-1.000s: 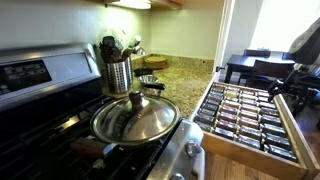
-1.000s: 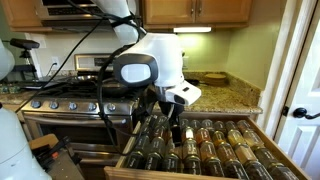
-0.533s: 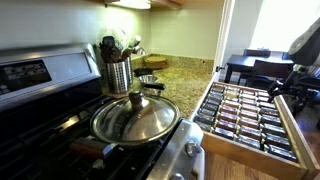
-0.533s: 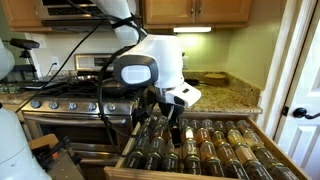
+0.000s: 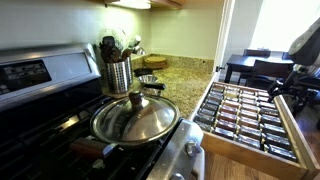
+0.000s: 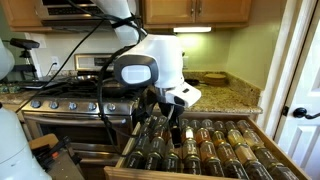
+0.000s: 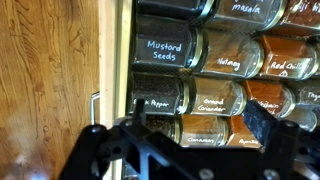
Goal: Close the open drawer, open the topmost drawer
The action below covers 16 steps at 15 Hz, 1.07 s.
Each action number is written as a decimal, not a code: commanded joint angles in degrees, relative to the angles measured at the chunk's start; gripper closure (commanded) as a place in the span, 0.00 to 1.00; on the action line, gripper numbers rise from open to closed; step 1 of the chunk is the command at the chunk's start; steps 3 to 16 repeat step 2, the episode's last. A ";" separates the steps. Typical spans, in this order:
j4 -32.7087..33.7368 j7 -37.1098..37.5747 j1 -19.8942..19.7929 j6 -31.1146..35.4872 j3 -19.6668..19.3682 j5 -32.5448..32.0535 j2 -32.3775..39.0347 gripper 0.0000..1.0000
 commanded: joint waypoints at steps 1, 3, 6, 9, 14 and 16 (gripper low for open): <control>0.00 0.00 0.00 0.00 0.00 0.00 0.00 0.00; 0.00 0.00 0.00 0.00 0.00 0.00 0.00 0.00; 0.00 0.00 0.00 0.00 0.00 0.00 0.00 0.00; 0.00 0.00 0.00 0.00 0.00 0.00 0.00 0.00; 0.00 0.00 0.00 0.00 0.00 0.00 0.00 0.00; 0.00 0.00 0.00 0.00 0.00 0.00 0.00 0.00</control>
